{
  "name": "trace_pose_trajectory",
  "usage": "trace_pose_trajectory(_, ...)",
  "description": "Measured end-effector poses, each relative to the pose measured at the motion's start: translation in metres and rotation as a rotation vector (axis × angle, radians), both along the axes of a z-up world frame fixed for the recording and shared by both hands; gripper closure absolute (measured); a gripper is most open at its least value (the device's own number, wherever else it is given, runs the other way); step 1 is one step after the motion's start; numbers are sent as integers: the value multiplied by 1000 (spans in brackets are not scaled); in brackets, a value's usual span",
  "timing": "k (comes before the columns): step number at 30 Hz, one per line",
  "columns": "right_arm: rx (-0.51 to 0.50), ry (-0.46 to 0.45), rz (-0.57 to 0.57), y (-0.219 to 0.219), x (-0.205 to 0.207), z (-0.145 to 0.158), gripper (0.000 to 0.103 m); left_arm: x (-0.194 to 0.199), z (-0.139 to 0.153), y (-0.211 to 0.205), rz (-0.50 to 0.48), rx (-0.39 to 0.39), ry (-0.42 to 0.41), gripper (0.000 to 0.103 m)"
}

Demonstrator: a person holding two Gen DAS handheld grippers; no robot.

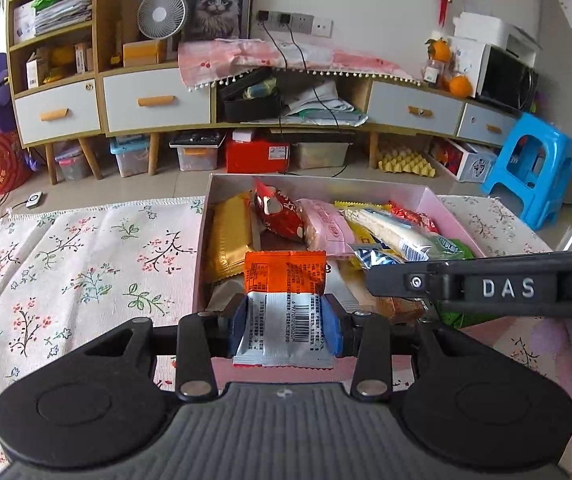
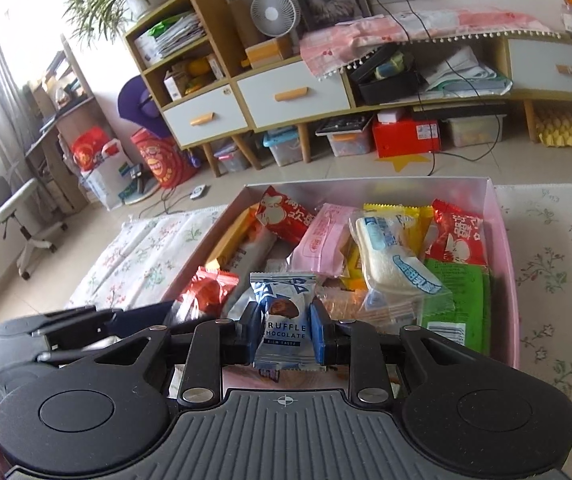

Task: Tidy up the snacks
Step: 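Carry both held snacks over the pink box and lower them inside, then open both grippers to release the snacks into the box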

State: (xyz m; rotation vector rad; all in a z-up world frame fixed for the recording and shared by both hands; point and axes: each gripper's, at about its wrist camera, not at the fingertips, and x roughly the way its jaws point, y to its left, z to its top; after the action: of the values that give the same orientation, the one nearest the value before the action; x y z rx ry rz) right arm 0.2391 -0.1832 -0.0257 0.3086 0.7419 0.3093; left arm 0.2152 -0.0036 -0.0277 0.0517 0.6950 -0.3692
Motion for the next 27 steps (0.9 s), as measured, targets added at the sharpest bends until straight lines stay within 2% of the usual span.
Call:
trace_pose_trajectory(2,23,1,-12,-1,0,0,73,-1,0,0,10,-1,-8,56)
trace_pose_trajectory(6,26,8,-37,-2,-2,2,63,-1,3,1,14,2,-6,48)
trace_pose_trajectory(8,21,3,-41,-3,-2,4,59,-2,5,2,23,3,-9,34)
trace_pose_trajectory(10,32,9,-52,-6,-3,6,48,-3,7,2,35,1,-1,29)
trace_pose_trajectory(12,34,14,-65,-9,-7,9,45,-6,8,1,48,10,20,24)
trace_pose_trajectory(14,17,12,-74,-11,-12,16,38,-10,11,1,64,23,36,19)
trace_pose_trajectory(15,5,10,-82,-12,-16,20,32,-13,14,1,78,30,45,16)
trace_pose_trajectory(19,-64,19,-115,-14,-33,37,21,-31,26,1,124,53,67,4)
trace_pose_trajectory(27,-170,6,-147,-11,-100,75,10,-80,54,1,212,123,113,0)
